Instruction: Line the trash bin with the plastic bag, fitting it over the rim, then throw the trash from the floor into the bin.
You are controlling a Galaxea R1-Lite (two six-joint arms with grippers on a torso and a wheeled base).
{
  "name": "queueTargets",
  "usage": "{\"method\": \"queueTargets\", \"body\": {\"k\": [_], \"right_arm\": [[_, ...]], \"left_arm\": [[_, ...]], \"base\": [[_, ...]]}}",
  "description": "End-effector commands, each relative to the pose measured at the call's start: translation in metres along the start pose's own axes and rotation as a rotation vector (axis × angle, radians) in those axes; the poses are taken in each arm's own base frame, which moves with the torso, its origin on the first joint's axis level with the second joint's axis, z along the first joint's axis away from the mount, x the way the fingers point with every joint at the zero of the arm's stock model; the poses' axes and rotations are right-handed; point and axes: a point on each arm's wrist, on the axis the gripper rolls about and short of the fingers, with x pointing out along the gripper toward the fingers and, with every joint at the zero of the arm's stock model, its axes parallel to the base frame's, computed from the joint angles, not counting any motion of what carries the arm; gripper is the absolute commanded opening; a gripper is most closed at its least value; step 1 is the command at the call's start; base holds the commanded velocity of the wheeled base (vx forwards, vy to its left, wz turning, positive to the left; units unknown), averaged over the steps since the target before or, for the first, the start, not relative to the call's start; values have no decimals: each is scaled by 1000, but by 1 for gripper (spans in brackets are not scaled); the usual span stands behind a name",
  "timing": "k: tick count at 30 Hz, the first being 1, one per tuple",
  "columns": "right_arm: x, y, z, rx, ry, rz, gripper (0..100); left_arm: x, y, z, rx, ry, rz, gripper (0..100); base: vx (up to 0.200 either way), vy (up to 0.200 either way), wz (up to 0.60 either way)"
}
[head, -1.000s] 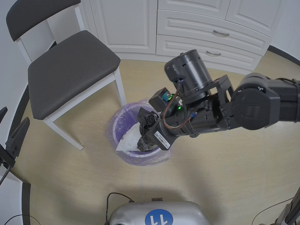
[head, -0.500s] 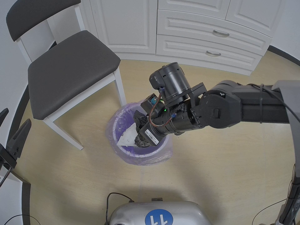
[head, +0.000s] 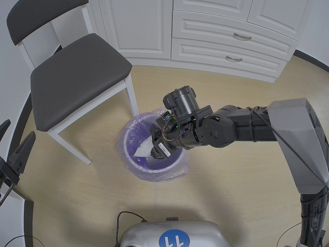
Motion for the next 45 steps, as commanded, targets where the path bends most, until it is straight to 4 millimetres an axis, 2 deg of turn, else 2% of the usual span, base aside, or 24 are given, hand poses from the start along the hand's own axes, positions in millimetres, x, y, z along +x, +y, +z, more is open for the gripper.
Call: {"method": "queueTargets", "body": {"k": [1, 5, 13, 19, 28, 33, 37, 41, 45], "right_arm": [[19, 0, -13, 7, 26, -2, 0], [21, 1, -14, 6, 30, 1, 0], [44, 16, -30, -15, 79, 14, 0], [67, 31, -38, -36, 39, 15, 0], [87, 35, -45, -63, -26, -17, 0], [83, 27, -39, -54, -71, -44, 0], [73, 19, -41, -76, -37, -77, 0], [52, 12, -53, -165, 129, -71, 0], [51, 12, -54, -165, 148, -66, 0]], "left_arm": [[0, 0, 0, 0, 3, -1, 100], [1, 0, -1, 0, 5, -1, 100], [0, 0, 0, 0, 2, 0, 100], [0, 0, 0, 0, 2, 1, 100], [0, 0, 0, 0, 2, 1, 100], [0, 0, 0, 0, 2, 1, 100], [0, 0, -1, 0, 3, -1, 100], [0, 0, -1, 0, 5, -1, 100], [0, 0, -2, 0, 6, -1, 100]], "base": [[0, 0, 0], [0, 0, 0], [0, 0, 0], [0, 0, 0], [0, 0, 0], [0, 0, 0], [0, 0, 0], [0, 0, 0], [0, 0, 0]]}}
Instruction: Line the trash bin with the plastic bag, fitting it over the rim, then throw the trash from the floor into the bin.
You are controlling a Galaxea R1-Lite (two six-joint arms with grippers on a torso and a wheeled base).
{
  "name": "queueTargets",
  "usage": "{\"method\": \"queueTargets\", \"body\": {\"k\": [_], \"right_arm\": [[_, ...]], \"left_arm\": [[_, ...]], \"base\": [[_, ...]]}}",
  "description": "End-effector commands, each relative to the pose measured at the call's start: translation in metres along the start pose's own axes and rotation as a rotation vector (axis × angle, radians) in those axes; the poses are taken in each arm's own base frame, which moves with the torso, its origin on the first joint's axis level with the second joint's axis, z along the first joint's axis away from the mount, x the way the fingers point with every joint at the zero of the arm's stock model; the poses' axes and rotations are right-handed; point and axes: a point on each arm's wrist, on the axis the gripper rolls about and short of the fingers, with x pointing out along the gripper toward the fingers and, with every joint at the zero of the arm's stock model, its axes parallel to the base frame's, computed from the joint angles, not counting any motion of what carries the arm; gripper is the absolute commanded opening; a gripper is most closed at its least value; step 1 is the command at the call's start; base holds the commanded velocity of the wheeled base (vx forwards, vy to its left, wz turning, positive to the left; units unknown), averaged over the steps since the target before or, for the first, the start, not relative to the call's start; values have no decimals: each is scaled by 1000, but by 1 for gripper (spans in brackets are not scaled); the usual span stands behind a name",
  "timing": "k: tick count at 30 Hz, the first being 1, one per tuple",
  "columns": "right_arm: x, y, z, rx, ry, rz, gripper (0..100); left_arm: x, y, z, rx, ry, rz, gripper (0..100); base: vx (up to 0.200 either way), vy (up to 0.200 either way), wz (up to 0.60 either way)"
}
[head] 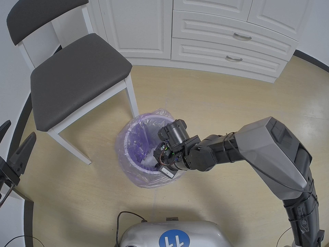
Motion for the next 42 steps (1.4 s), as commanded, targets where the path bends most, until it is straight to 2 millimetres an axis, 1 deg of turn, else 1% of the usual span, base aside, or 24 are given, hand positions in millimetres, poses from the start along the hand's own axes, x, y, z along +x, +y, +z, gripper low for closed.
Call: {"method": "queueTargets", "body": {"k": [1, 3, 6, 10, 13, 14, 15, 17, 21, 25, 26, 31, 32, 33, 34, 37, 42], "right_arm": [[-16, -10, 3, -7, 3, -17, 0], [-15, -13, 12, 4, -36, -36, 0], [-12, -16, 19, 16, -66, -48, 0], [-2, -18, 29, 49, -108, -68, 0], [8, -16, 35, 85, -136, -79, 0], [11, -16, 35, 88, -136, -79, 0], [21, -10, 29, 90, -117, -75, 0], [29, -8, 25, 93, -121, -95, 0], [39, -6, 21, 103, -126, -131, 0], [37, -8, 23, 103, -129, -134, 0], [25, -14, 30, 107, -150, -141, 0], [-15, -20, 50, 93, -152, -124, 0], [-15, -20, 50, 93, -152, -124, 0], [-25, -18, 55, 84, -152, -114, 0], [-29, -19, 57, 84, -157, -114, 0], [-35, -20, 61, 82, -167, -115, 0], [-33, -19, 60, 80, -166, -114, 0]], "left_arm": [[0, 0, 0, 0, 2, 0, 100], [0, 0, 0, 0, 0, 0, 100], [0, 0, 0, 0, 2, 0, 100], [1, 0, -1, 0, 3, 1, 100], [0, 0, 0, 0, 2, 0, 100], [0, 0, 0, 0, 2, 0, 100], [1, 0, -1, 0, 3, -1, 100], [1, 0, -1, 0, 3, -1, 100], [1, 0, -1, 0, 3, -1, 100], [1, 0, -1, 0, 3, 1, 100], [1, 0, -1, 0, 3, -1, 100], [1, 0, -2, 0, 11, -1, 100], [1, 0, -2, 0, 11, -1, 100], [2, 0, -3, 0, 14, -2, 100], [2, 0, -3, 0, 16, -2, 100], [2, 0, -3, 0, 16, -2, 100], [1, 0, -2, 0, 12, -2, 100]], "base": [[0, 0, 0], [0, 0, 0], [0, 0, 0], [0, 0, 0], [0, 0, 0], [0, 0, 0], [0, 0, 0], [0, 0, 0], [0, 0, 0], [0, 0, 0], [0, 0, 0], [0, 0, 0], [0, 0, 0], [0, 0, 0], [0, 0, 0], [0, 0, 0], [0, 0, 0]]}}
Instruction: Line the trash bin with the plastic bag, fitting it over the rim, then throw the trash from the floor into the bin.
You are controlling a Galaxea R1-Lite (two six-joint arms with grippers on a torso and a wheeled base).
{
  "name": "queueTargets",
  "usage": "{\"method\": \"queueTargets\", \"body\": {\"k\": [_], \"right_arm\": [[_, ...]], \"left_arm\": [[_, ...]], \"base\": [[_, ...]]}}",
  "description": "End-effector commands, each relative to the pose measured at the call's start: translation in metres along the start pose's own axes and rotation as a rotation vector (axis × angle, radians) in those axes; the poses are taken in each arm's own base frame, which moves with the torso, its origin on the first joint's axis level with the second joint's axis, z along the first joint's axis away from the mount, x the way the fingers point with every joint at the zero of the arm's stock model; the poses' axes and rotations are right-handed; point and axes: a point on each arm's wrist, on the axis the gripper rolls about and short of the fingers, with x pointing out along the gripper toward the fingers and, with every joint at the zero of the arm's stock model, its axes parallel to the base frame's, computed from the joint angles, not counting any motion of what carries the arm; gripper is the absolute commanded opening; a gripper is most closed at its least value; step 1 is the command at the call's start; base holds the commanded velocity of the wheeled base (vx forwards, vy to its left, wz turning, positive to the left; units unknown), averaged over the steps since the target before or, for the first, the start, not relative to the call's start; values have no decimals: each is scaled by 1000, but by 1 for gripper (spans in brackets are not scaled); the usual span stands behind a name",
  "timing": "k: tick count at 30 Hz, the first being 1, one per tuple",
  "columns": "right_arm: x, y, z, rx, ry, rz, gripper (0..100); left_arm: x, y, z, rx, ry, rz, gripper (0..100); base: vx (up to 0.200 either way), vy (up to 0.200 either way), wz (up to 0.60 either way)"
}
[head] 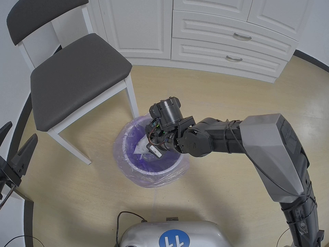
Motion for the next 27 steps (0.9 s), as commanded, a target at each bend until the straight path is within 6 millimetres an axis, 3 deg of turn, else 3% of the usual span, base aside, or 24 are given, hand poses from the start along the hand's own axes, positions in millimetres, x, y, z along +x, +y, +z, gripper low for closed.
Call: {"method": "queueTargets", "body": {"k": [1, 15, 27], "right_arm": [[-6, -2, 5, 2, -17, -3, 0], [20, 1, -23, -72, 84, 14, 0], [35, 7, -25, -128, 1, -9, 0]], "left_arm": [[0, 0, 0, 0, 2, 0, 100], [0, 0, 0, 0, 0, 0, 100], [1, 0, 0, 0, 2, 0, 100]], "base": [[0, 0, 0], [0, 0, 0], [0, 0, 0]]}}
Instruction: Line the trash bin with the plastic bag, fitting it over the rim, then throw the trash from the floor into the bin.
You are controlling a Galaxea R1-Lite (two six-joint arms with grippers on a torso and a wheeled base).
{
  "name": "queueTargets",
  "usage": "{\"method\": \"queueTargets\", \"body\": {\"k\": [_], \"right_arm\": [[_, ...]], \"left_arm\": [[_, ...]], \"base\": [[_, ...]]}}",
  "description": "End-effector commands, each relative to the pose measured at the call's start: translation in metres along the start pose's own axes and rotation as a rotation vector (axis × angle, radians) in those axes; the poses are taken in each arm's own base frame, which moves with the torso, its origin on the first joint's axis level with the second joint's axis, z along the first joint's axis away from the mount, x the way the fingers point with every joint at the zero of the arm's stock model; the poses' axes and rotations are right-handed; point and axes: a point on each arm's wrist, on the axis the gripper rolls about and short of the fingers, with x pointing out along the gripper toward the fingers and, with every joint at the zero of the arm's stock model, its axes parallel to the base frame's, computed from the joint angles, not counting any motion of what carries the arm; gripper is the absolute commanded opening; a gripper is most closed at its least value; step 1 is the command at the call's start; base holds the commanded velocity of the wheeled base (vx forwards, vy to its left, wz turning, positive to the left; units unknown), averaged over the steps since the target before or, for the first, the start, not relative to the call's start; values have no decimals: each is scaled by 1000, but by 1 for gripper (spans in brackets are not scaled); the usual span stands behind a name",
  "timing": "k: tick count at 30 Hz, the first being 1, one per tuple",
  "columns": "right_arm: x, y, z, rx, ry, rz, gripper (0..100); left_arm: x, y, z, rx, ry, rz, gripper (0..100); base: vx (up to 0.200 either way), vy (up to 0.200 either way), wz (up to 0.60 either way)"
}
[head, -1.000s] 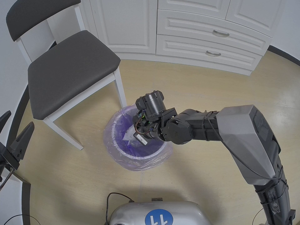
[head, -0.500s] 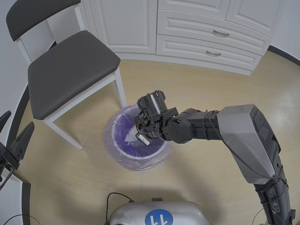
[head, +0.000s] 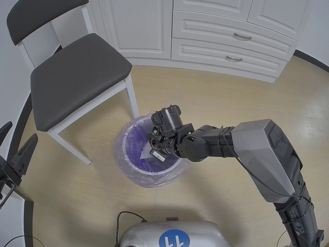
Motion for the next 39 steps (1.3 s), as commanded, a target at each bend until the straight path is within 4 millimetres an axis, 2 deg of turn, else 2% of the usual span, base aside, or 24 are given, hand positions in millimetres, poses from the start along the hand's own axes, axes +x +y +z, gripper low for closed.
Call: {"method": "queueTargets", "body": {"k": [1, 9, 22, 30, 39], "right_arm": [[11, 7, -5, -6, -22, -6, 0], [11, 11, -2, -7, -41, 2, 0], [22, 15, -15, -74, 7, 10, 0], [37, 22, -19, -53, -61, -26, 0], [39, 25, -13, -32, -129, -40, 0]], "left_arm": [[0, 0, 0, 0, 1, 1, 100], [0, 0, 0, 0, 1, 1, 100], [0, 0, 1, 0, -2, 2, 100], [0, 0, 0, 0, 1, 2, 100], [0, 0, 0, 0, 1, 1, 100]], "base": [[0, 0, 0], [0, 0, 0], [0, 0, 0], [0, 0, 0], [0, 0, 0]]}}
